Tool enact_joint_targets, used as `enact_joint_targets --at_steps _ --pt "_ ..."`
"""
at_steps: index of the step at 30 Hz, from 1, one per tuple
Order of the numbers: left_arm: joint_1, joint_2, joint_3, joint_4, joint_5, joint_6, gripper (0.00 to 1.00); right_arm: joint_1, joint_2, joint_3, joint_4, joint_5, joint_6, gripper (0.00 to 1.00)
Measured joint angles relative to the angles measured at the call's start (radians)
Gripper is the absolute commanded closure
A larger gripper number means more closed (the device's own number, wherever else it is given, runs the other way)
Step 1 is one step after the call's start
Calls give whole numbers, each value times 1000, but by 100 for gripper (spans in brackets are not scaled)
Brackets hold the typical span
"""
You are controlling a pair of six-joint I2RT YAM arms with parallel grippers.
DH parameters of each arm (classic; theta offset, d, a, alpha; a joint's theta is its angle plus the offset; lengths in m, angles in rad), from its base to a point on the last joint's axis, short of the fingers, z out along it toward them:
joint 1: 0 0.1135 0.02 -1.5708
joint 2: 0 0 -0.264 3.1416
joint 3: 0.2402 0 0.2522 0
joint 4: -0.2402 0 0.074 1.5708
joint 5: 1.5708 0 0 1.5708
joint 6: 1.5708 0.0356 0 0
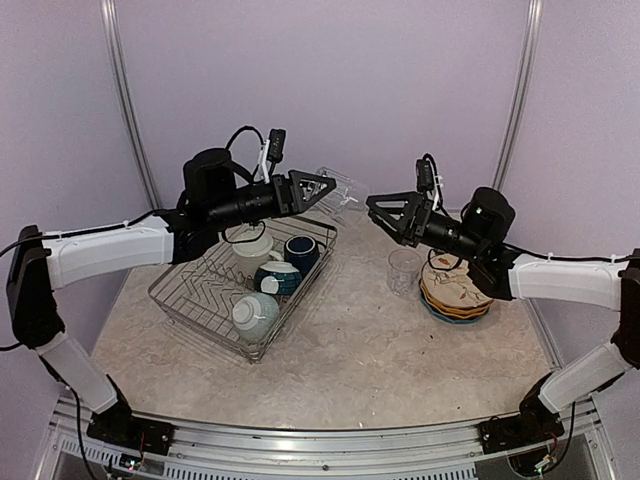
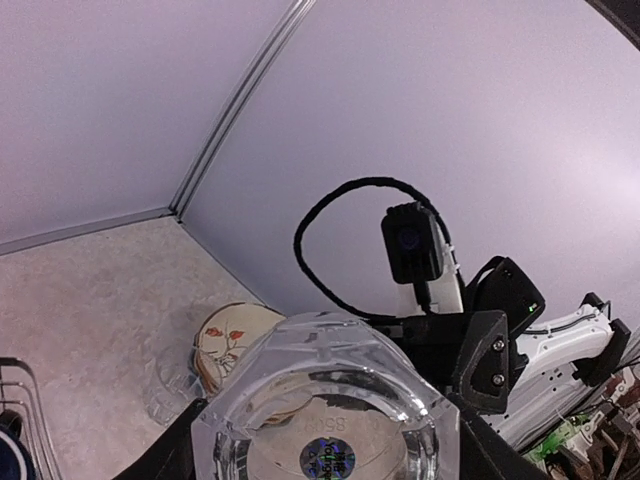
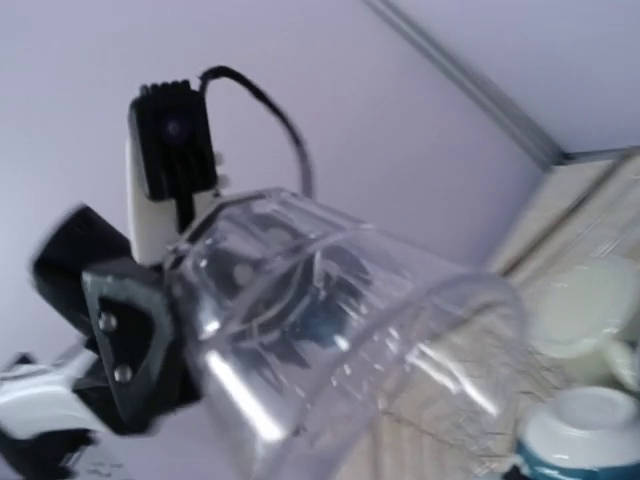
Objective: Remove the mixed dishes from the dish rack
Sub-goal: Pass from the left arm to the right
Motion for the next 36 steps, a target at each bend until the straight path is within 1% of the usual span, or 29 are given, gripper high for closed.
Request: enact_joint_targets --at_steps 3,6,9,12,18,20,23,24,26,28,30,31,33,36 --pt "-44 34 -6 155 -3 -6 84 0 2 -18 92 -26 61 30" --pt "-67 67 -6 267 -8 -14 86 0 1 -36 161 -36 100 39" --pt "-80 101 -22 368 -26 -18 87 0 -2 -69 216 -37 130 44" --pt "-87 133 -43 431 -37 -26 88 0 -2 -90 249 -36 149 47" --pt "-104 187 -55 531 -50 -49 89 0 -3 -95 317 -32 181 57" --pt "-110 190 -59 560 -53 -55 89 0 -3 -98 341 -29 193 63" --pt "-116 195 -65 601 -55 -63 88 0 -6 -103 361 -25 200 75" --pt "-116 197 -66 610 -54 -66 86 0 -8 -105 366 -21 203 80" --pt "-118 199 -68 621 -53 -69 79 0 -12 -111 372 -13 202 88" --pt "-122 200 -71 629 -53 -76 72 0 -16 -116 377 -7 200 100" --pt "-125 200 -73 630 -54 -107 62 0 -20 -116 388 -18 187 100" --pt "-127 200 -74 633 -52 -120 53 1 -24 -116 391 -23 184 100" --pt "-130 198 -78 634 -55 -126 32 2 -35 -116 380 -26 175 100" --pt "-134 180 -98 606 -75 -111 4 2 -47 -116 341 -27 156 100"
